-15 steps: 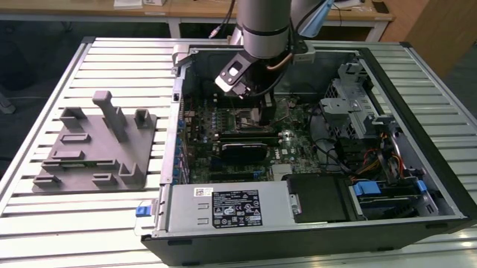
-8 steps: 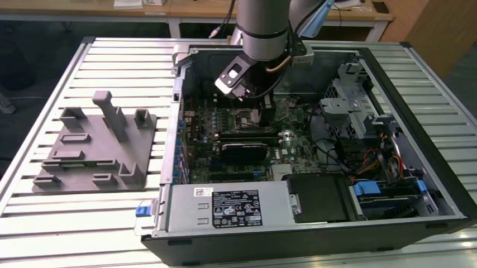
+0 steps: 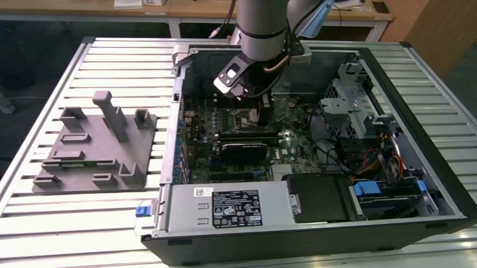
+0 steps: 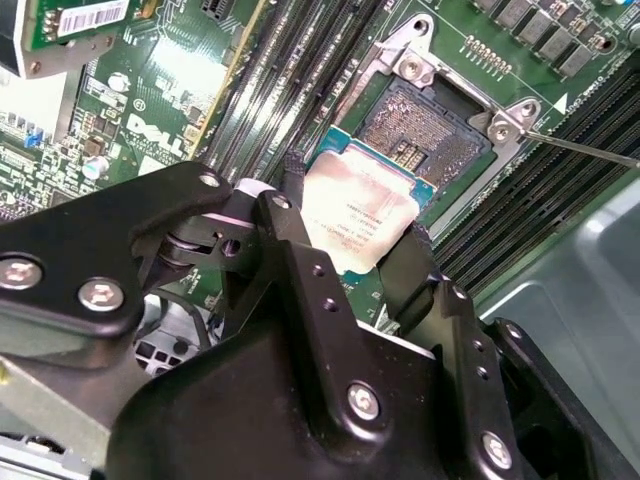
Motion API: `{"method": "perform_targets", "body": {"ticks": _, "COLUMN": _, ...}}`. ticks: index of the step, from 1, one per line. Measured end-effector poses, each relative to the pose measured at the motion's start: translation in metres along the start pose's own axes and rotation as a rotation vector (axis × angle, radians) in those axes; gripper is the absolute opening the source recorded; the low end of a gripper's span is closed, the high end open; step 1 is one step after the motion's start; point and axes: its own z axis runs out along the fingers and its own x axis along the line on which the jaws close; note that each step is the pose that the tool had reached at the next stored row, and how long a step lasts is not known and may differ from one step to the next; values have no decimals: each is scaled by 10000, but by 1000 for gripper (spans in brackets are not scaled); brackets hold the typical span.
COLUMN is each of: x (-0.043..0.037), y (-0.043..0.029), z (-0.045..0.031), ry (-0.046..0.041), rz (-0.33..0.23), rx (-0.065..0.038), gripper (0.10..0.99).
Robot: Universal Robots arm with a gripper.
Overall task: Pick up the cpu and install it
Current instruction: 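Place the cpu into insertion slot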
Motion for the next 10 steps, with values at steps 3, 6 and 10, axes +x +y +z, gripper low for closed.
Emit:
{"method": "perform_targets", "body": {"ticks": 3, "x": 1, "y": -3, "z": 16, "ry": -1, "rz": 0, "rx": 28, "gripper": 545}}
{"method": "perform_targets", "body": {"ticks": 6, "x": 1, "y": -5, "z": 31, "ry": 14, "rz": -13, "rx": 59, "gripper": 545}}
{"method": "perform_targets", "body": {"ticks": 10, "x": 2, "y": -7, "z": 51, "ry": 121, "rz": -60, "rx": 117, "gripper": 545}}
